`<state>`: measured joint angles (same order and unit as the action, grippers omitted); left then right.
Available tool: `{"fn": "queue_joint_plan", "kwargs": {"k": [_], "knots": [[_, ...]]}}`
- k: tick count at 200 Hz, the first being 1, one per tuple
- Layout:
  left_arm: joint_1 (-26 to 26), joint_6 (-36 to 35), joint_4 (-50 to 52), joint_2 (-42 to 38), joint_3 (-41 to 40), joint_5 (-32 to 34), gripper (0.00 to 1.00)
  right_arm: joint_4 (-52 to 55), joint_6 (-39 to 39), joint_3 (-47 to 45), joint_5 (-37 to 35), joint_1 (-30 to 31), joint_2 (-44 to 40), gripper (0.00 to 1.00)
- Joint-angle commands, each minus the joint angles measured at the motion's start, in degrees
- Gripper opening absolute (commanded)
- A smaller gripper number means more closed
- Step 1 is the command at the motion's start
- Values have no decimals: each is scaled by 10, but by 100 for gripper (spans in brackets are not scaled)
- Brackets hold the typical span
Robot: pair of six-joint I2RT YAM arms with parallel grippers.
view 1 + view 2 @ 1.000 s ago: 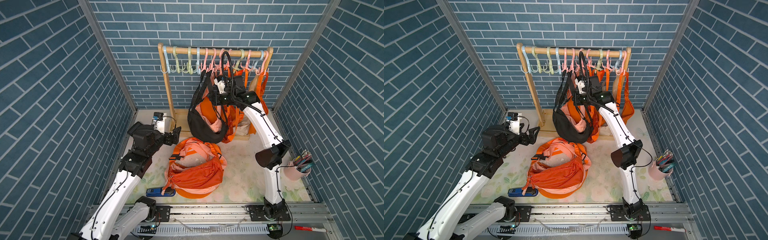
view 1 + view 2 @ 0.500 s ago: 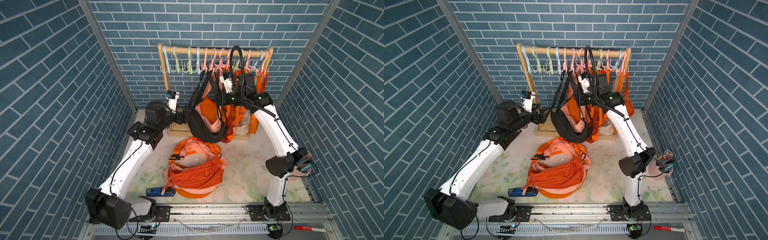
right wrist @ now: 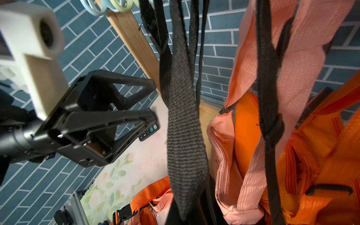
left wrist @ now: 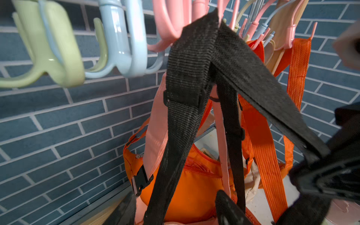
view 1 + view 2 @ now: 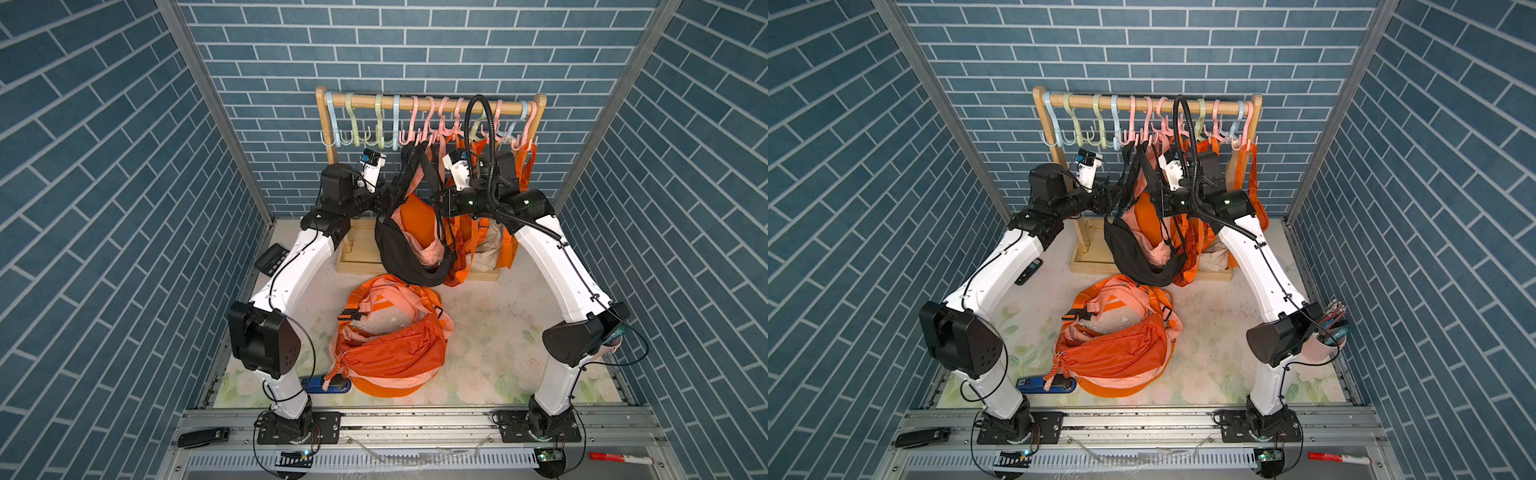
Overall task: Take the bag off the hook
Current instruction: Pick up the bag from the hook.
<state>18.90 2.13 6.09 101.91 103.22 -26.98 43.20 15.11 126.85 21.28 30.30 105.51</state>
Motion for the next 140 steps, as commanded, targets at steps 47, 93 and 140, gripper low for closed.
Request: {"fn": "queue_joint_plan", "kwargs": {"k": [47,93,140], "knots": [[0,-11,8,53,76,-5,37,-11,-18,-20,13,-1,-33,0],[0,-23,17,52,89,0,0,-15,-18,-26,14,-1,-35,0],[0,-29,21,30,89,6,0,-20,-19,-22,13,-1,-35,0]]}}
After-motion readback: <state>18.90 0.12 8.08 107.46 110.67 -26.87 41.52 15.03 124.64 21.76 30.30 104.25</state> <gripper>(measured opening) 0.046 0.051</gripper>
